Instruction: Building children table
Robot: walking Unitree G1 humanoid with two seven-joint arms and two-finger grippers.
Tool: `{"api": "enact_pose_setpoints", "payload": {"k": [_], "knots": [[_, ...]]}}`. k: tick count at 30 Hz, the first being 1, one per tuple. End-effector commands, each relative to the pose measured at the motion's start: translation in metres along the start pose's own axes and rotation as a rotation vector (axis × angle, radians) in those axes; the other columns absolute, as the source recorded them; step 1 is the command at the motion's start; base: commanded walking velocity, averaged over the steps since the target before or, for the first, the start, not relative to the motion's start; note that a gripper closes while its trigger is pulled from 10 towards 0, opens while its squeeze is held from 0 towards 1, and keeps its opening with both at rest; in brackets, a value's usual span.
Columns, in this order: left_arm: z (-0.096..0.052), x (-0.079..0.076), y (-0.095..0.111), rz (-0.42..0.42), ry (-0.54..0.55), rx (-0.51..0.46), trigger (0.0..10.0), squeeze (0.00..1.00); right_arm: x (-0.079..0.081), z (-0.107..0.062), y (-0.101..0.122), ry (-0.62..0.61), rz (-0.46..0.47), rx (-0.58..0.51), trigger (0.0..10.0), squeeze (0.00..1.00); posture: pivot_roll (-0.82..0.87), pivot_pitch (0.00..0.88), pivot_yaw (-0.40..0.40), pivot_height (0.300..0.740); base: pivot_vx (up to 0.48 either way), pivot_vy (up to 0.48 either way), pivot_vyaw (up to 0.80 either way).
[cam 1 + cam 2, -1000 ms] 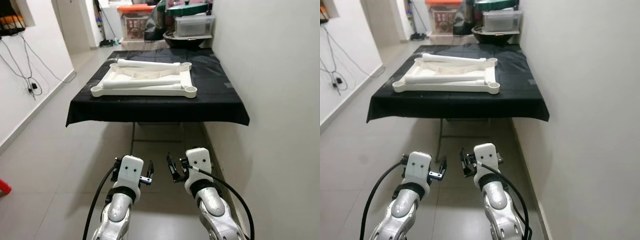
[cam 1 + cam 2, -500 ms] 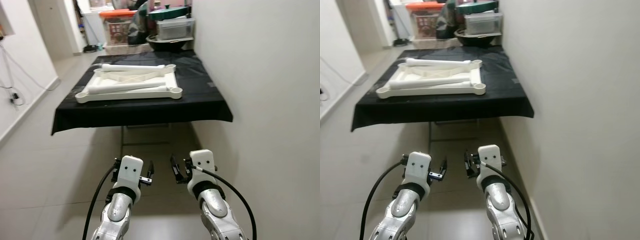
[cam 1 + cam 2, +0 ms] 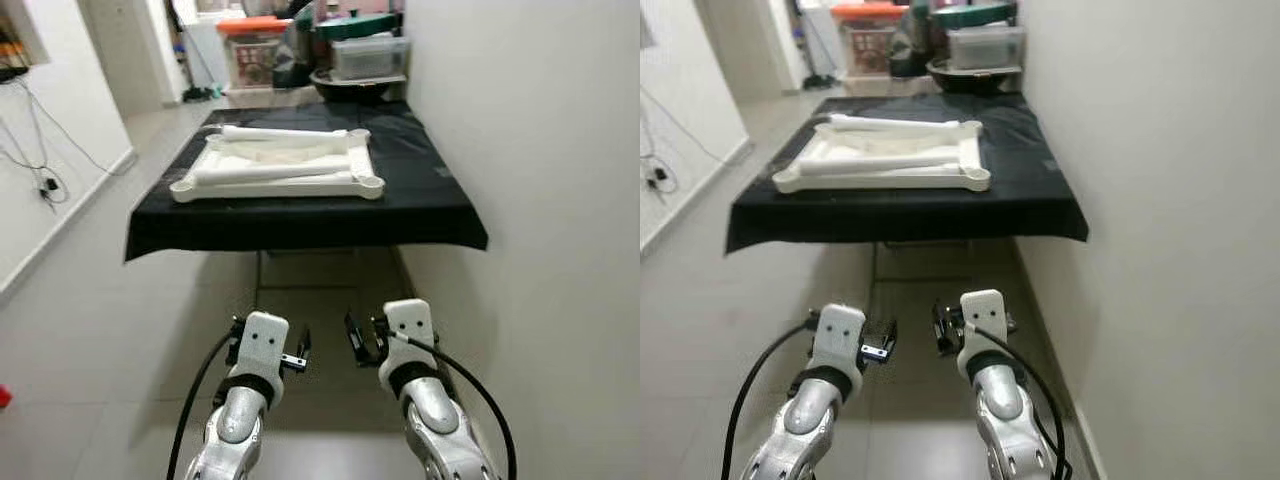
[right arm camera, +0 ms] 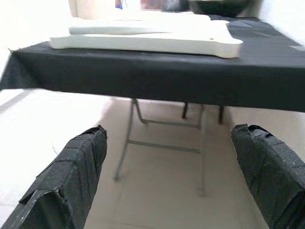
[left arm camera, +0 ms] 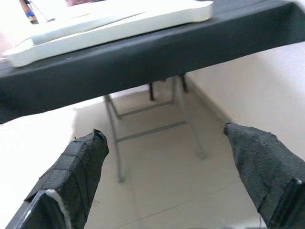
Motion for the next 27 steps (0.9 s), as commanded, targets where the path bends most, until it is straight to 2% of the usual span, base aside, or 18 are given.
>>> {"api": "enact_pose_setpoints", "payload": {"k": [1,19,27], "knots": [[0.0018,-0.0004,-0.0031,-0.025,0.011,0.022,10.0,0.0,0.006,0.0,0.0002,0.015,0.009,0.008,10.0,0.0,0.02,0.0,0.019,0.74,0.0,0.48,0.0],[0.0019,-0.0052,-0.0025,-0.032,0.001,0.024,10.0,0.0,0.0037,-0.0003,-0.0004,0.018,0.001,0.016,10.0,0.0,-0.01,0.0,0.012,0.74,0.0,0.48,0.0],[0.0017,-0.0054,0.0003,-0.026,-0.001,0.011,10.0,0.0,0.0041,-0.0003,0.0003,0.018,0.001,0.014,10.0,0.0,0.0,0.0,0.008,0.74,0.0,0.0,0.0]]}}
Point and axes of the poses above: a point about 5 cm out from each wrist's last joint towards the gripper, its own z axis pointing out of the wrist towards the gripper, its own y axis along the axis of the wrist's last joint, x = y × z, the point moved 4 cm from there along z, pointing out of the wrist towards the gripper, and after that the axes turned 5 degrees about -z, right-handed, at the moved point
